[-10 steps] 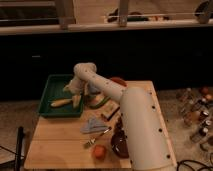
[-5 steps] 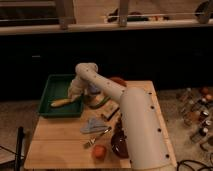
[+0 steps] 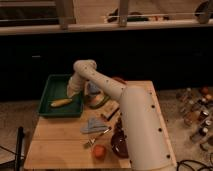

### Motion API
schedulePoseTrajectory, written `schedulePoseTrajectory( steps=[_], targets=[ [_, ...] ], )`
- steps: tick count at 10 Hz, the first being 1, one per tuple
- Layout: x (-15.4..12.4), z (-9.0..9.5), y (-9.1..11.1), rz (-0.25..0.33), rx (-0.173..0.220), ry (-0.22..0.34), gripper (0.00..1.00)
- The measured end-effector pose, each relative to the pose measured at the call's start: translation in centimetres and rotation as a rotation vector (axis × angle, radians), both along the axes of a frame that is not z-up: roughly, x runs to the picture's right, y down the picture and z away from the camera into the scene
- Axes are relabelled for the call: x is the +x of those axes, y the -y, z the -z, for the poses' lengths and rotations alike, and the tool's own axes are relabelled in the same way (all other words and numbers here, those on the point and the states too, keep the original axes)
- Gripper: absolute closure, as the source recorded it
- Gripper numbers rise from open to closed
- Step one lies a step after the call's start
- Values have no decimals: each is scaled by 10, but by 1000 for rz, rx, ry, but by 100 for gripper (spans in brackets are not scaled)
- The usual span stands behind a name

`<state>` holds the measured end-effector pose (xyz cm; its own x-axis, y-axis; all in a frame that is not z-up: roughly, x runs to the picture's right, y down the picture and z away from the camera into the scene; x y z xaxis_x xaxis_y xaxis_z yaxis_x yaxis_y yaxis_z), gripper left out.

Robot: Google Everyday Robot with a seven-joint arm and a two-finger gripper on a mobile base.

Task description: Place banana in table surface

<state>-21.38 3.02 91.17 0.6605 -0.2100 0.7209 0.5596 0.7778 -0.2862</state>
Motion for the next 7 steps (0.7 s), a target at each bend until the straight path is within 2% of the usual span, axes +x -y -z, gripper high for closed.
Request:
schedulePoseTrajectory(
  steps=[2, 3, 4, 6, 7],
  targets=[
    [-3, 10, 7, 2, -3, 5, 67],
    [-7, 9, 5, 4, -6, 9, 57],
    [-9, 5, 1, 6, -10, 12, 49],
    [-15, -11, -14, 11, -20, 25, 29],
    [-19, -15, -19, 15, -24, 31, 22]
  ],
)
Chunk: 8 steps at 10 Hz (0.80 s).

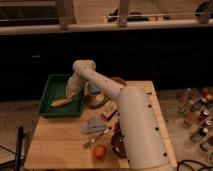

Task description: Place banana in table surface

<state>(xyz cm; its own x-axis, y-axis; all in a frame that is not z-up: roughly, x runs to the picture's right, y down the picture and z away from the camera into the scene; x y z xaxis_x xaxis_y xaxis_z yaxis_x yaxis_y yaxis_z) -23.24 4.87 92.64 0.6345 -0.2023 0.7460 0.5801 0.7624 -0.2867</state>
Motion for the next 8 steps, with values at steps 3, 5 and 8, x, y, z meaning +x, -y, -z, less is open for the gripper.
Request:
schedulePoseTrajectory(
  steps=[3, 5, 8],
  targets=[
    [-3, 0, -2, 11, -9, 11, 20],
    [-7, 0, -2, 23, -13, 18, 20],
    [-9, -1, -2, 33, -18, 23, 20]
  ],
)
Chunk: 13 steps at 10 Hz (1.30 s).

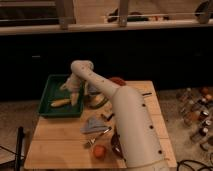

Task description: Place banana in table surface

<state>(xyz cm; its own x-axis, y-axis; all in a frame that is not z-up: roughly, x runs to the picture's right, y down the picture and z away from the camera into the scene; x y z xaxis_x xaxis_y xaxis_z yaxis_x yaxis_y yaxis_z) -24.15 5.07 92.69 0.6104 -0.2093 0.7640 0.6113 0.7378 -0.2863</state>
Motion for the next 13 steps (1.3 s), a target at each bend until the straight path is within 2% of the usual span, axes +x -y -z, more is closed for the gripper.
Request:
schedulePoseTrajectory(
  steps=[10, 12, 13],
  targets=[
    [-19, -5, -11, 45, -27, 19, 20],
    [-21, -9, -15, 49, -37, 2, 20],
    [-21, -11, -17, 53, -44, -11, 24]
  ],
)
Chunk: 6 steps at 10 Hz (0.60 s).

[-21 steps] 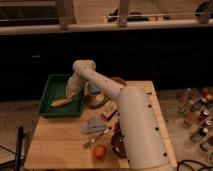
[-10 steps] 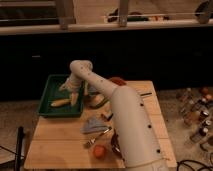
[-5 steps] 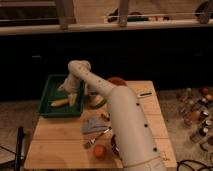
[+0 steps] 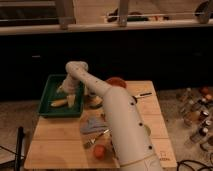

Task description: Place banana in table surface

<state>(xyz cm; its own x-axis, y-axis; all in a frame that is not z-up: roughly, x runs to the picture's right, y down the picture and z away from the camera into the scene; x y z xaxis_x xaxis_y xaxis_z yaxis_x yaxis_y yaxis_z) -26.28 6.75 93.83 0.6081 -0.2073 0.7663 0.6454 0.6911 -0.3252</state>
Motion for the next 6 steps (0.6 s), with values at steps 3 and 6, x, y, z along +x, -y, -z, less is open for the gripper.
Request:
schedulePoseTrajectory(
  steps=[3, 6],
  targets=[
    [-2, -3, -6, 11, -13, -25, 52],
    [0, -5, -8, 8, -16, -36, 83]
  ],
)
